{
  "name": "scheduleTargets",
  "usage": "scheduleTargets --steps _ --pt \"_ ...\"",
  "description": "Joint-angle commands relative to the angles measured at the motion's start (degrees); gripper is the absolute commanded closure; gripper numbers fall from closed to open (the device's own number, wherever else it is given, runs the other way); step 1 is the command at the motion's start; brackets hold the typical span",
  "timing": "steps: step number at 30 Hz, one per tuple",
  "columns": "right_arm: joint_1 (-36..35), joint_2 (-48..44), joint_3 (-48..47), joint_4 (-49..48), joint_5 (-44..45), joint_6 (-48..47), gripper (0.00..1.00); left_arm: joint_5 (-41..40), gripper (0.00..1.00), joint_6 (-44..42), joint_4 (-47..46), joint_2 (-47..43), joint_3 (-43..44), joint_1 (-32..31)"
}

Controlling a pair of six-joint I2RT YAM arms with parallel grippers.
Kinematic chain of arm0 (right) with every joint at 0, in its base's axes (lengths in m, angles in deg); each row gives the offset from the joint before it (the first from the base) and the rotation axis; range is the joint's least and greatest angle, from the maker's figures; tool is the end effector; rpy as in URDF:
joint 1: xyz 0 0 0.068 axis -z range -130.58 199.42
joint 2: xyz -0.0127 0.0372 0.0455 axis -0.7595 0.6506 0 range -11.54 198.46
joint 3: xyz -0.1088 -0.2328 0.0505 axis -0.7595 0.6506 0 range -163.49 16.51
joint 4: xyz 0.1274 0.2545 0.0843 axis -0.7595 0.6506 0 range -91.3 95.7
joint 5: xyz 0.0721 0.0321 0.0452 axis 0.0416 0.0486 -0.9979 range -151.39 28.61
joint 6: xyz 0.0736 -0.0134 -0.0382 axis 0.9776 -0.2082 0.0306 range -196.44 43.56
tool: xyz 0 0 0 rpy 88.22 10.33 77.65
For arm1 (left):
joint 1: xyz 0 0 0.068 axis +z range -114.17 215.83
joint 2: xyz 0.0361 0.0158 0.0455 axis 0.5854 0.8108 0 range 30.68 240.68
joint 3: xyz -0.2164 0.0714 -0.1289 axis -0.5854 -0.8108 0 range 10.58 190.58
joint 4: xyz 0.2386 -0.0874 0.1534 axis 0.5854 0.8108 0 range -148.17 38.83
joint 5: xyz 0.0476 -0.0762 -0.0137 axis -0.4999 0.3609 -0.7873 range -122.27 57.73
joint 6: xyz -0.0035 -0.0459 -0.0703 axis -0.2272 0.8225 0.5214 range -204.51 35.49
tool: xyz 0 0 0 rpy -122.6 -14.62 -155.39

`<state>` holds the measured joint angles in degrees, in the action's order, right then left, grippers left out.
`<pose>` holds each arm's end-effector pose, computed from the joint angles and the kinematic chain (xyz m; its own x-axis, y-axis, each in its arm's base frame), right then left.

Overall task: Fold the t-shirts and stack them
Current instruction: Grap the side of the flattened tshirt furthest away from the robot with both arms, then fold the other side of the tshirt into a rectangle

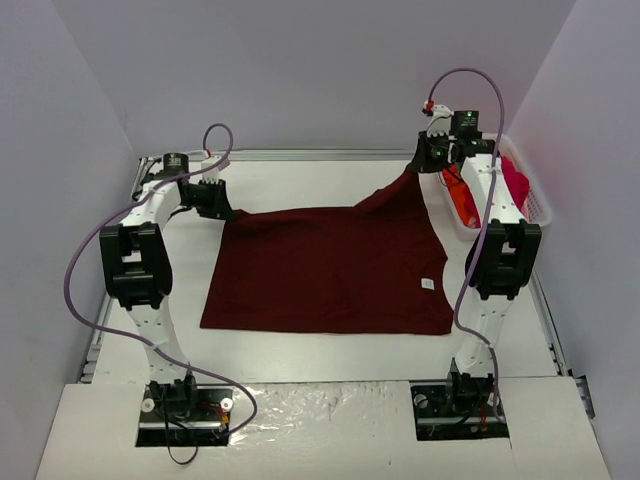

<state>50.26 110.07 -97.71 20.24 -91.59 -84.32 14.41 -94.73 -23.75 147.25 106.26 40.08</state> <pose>0.5611 0.0287 0.2854 -0.4205 -0.1122 -0.9003 -0.4897 0.8635 0.1211 0.4917 -0.0171 0.1924 -0.7428 0.0669 -0.6662 0.5018 0.7143 -0.4878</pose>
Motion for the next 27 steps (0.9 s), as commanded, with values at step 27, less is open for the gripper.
scheduleTargets --steps 27 --pt "0.8 -31.7 23.7 17.5 -0.4 -10.4 1.0 1.6 0.98 -11.2 -1.2 -21.2 -21.6 1.9"
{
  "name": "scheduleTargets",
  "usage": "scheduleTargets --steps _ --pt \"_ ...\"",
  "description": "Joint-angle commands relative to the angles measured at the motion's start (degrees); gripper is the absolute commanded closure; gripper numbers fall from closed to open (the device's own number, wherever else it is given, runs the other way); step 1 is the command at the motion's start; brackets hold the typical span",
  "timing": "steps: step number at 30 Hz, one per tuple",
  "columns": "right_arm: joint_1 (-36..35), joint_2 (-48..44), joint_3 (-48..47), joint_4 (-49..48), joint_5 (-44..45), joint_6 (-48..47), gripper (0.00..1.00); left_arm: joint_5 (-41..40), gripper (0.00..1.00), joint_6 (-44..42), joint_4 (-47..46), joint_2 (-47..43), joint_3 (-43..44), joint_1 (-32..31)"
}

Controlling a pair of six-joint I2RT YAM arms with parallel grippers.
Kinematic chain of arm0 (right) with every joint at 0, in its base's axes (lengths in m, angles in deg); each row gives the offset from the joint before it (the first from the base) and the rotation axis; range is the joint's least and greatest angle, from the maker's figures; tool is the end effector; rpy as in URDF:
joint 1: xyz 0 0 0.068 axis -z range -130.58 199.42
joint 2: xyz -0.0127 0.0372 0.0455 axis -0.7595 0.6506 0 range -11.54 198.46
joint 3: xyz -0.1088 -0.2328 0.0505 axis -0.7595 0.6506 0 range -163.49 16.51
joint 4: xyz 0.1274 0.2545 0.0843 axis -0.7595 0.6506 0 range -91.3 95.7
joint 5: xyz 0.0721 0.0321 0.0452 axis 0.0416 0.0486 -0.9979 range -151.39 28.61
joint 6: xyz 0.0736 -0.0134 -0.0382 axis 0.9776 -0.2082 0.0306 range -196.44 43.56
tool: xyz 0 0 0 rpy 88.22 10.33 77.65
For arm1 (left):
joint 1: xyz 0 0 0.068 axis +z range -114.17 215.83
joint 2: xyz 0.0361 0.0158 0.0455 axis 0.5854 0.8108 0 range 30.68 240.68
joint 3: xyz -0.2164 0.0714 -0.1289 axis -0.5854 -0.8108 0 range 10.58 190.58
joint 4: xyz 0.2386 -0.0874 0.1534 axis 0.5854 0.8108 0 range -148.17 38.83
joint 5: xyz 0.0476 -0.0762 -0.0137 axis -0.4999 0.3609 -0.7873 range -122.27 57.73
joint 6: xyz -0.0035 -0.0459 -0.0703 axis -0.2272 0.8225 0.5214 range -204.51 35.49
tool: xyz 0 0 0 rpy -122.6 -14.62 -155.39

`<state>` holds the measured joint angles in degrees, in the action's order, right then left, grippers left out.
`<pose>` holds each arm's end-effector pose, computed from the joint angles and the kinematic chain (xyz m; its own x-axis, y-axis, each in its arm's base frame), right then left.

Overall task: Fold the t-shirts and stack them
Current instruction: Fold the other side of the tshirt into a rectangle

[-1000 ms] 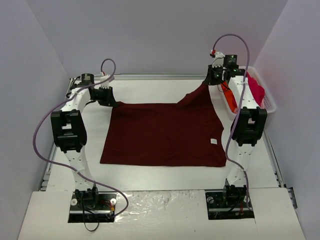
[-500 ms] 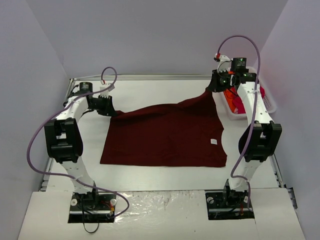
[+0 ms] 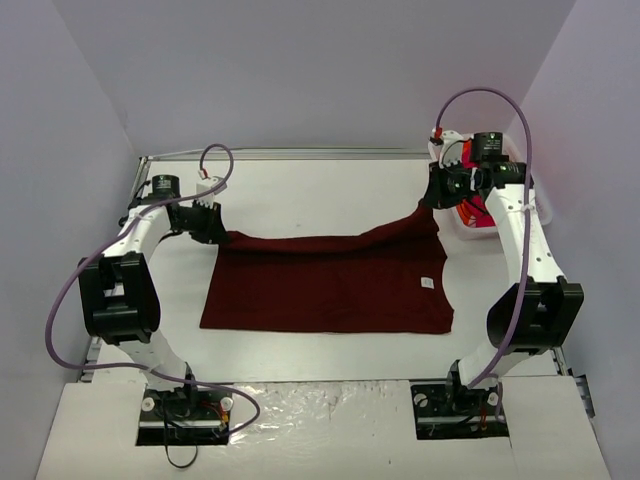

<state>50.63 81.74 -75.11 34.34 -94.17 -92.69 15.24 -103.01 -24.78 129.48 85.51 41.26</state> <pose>0.4273 0.0307 0.3353 -0.4661 -0.2253 -0.8555 -0.5657 0.8194 0.0924 0.4114 -0.0153 0.1997 -0.6884 0.1499 -0.7096 0.5816 0.6987 -0.4166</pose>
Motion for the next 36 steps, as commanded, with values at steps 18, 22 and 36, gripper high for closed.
scheduleTargets --steps 18,22,36 --pt "0.4 -5.5 7.6 9.5 5.0 -6.9 1.0 -0.1 0.98 -6.7 -1.8 -5.7 -6.6 1.6" --pt "0.5 -6.6 8.8 10.2 5.4 -7.4 1.0 0.2 0.97 -7.6 -1.7 -6.9 -7.8 1.5" --pt "0.1 -5.7 12.9 16.0 4.1 -12.3 1.0 2.5 0.87 -13.1 1.4 -8.3 -12.4 1.6"
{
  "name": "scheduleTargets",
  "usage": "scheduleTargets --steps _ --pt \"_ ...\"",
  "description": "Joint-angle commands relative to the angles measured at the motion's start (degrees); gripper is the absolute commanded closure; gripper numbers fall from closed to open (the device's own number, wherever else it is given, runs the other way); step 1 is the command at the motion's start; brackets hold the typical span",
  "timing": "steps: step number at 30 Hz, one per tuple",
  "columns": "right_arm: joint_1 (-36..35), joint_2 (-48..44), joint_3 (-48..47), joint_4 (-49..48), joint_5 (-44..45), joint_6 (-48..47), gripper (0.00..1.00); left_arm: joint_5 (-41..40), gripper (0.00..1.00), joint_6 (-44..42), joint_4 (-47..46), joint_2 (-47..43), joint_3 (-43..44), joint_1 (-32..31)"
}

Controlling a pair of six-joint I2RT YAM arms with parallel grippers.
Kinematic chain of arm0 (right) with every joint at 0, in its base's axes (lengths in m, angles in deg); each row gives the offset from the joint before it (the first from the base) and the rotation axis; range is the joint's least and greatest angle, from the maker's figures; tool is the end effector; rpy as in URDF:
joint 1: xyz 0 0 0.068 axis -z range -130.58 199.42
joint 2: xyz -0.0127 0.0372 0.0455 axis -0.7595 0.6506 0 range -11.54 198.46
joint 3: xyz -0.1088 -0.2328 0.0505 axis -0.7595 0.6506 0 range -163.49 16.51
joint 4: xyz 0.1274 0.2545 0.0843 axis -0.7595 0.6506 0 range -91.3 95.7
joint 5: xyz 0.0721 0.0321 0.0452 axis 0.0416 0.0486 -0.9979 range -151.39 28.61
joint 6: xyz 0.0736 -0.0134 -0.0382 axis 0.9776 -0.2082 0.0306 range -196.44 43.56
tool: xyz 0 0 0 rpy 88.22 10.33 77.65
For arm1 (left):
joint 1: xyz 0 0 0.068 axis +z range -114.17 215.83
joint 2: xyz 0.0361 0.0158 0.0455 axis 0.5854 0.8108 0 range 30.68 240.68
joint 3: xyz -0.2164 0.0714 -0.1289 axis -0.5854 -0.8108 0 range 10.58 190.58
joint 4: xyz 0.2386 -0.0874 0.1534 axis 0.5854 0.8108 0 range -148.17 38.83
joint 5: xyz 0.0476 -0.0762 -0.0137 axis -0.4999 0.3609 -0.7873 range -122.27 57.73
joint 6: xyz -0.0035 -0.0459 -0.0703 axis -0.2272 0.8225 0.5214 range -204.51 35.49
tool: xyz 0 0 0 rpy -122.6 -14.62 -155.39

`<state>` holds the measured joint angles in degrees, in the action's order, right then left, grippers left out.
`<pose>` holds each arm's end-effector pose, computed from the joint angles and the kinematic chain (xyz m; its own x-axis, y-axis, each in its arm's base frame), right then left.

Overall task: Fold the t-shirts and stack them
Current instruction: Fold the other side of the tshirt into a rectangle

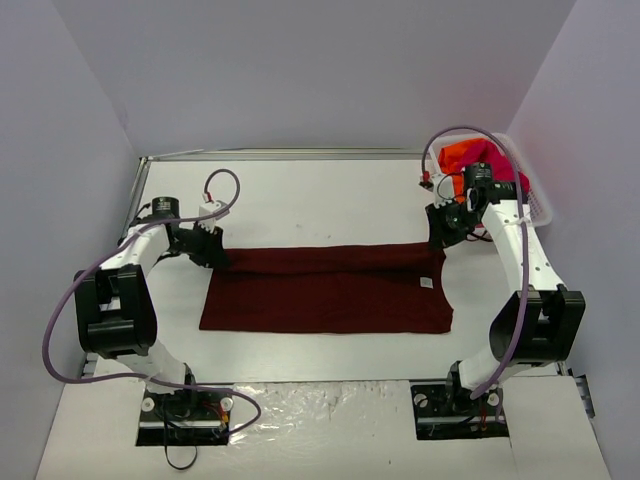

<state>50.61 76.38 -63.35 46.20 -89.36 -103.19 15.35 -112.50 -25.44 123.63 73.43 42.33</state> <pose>0.3781 0.0266 0.2712 -0.6252 -0.3845 -0.6792 -0.5914 0.8012 0.0909 0.3677 -0.0128 0.1661 -0.6591 0.2433 -0.7116 0.6434 0.6723 -0.3660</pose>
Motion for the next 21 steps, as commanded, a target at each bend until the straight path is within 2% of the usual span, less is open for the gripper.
scheduleTargets --steps 1,2,3,4,5,6,7,10,13,17,21 --pt "0.0 0.8 1.5 5.5 -0.7 -2.9 1.0 2.7 0.79 -4.5 2.8 -2.3 -0.5 0.5" --pt "-0.1 1.4 1.8 6.4 -0.9 -3.7 0.97 3.0 0.75 -6.4 4.3 -2.3 -0.7 0.5" --pt "-0.2 1.9 2.5 7.5 -1.1 -4.5 0.87 3.4 0.71 -7.2 5.1 -2.4 -0.9 0.5" --pt "-0.6 3.3 2.7 10.4 -1.9 -6.9 0.72 3.6 0.68 -8.3 5.9 -2.6 -1.0 0.5" --pt "-0.7 3.9 3.0 11.8 -2.6 -8.2 0.69 4.0 0.62 -9.3 7.8 -3.0 -1.0 0.5" --pt "-0.8 4.4 3.6 15.0 -4.6 -9.8 0.6 4.5 0.59 -11.7 9.3 -3.0 -0.6 0.5" --pt "-0.8 5.1 3.7 16.1 -5.1 -12.5 0.55 4.9 0.55 -13.2 11.0 -3.3 -0.2 0.5" --pt "-2.3 5.4 4.2 18.0 -5.5 -13.9 0.53 5.9 0.51 -17.0 15.9 -4.2 1.2 0.5" --pt "-2.5 5.9 2.0 17.4 -5.3 -13.8 0.53 6.2 0.5 -16.5 16.8 -5.1 2.8 0.5" --pt "-3.5 9.6 -2.2 15.9 -8.1 -13.3 0.55 7.1 0.51 -10.7 14.6 -5.6 5.2 0.6" --pt "-7.1 18.7 -5.8 14.7 -11.5 -14.6 0.55 7.6 0.51 -4.8 12.4 -6.5 6.5 0.8"
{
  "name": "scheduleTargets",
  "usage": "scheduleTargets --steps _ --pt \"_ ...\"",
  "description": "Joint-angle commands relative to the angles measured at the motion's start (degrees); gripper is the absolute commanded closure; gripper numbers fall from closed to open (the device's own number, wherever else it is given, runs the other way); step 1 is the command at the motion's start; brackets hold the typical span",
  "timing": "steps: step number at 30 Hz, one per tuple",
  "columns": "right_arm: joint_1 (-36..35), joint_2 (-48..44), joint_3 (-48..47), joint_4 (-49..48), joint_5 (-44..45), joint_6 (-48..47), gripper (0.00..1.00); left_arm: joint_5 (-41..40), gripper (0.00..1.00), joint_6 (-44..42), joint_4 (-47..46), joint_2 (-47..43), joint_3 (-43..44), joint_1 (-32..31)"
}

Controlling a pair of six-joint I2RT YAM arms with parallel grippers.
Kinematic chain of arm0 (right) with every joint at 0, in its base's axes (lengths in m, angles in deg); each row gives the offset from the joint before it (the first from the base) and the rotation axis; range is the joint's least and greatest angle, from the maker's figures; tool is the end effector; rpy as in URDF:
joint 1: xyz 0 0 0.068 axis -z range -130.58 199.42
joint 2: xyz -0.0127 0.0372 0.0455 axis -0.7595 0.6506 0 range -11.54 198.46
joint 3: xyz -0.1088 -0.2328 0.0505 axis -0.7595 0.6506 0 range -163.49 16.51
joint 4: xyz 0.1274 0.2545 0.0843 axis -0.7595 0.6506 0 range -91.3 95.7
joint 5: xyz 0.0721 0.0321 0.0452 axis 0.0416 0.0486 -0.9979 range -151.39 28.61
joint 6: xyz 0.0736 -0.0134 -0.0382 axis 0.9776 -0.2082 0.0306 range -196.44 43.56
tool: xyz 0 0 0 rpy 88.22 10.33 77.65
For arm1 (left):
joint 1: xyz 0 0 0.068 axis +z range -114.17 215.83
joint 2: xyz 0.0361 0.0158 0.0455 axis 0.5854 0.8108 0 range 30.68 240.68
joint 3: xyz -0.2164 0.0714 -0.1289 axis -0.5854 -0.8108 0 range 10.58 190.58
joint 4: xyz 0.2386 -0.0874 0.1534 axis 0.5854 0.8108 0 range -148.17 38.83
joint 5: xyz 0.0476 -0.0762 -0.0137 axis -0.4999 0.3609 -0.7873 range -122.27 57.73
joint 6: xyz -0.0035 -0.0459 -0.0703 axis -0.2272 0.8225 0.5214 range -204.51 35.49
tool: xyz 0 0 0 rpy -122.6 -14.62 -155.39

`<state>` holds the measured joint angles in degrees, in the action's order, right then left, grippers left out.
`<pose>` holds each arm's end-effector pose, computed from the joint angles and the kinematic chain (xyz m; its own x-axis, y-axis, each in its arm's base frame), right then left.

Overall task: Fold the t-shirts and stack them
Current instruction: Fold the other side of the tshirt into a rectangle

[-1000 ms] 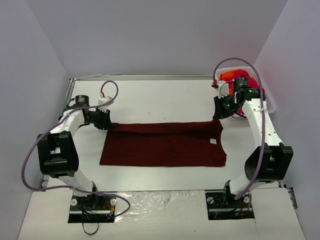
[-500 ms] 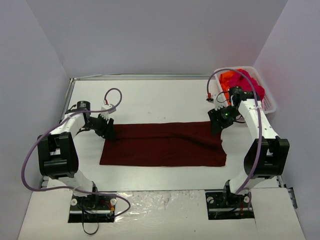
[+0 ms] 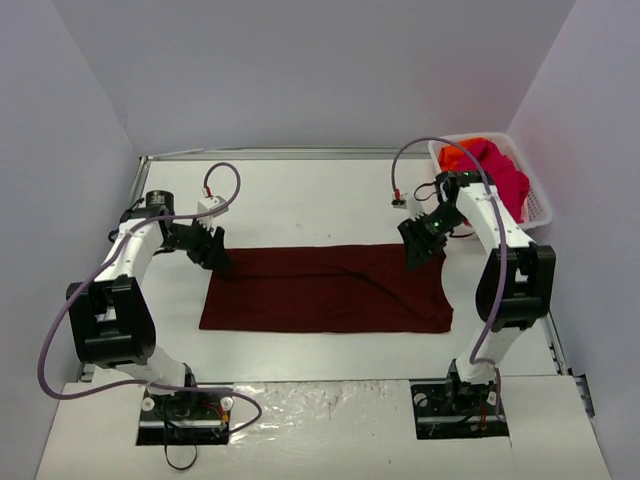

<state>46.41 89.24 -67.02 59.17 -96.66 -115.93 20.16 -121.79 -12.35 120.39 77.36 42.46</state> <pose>0.3805 0.0624 0.2043 -0.6479 -0.5538 -0.5230 -0.7482 0.5917 0.3002 0.3497 -0.0180 0.2005 -0.6065 0.3014 -0.7358 0.7318 0.5735 -0.3683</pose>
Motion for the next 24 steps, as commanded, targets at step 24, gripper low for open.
scheduleTargets --steps 24 --pt "-4.6 28.0 -17.8 0.6 -3.2 -5.9 0.59 -3.5 0.5 8.3 -2.2 -12.3 -3.6 2.5"
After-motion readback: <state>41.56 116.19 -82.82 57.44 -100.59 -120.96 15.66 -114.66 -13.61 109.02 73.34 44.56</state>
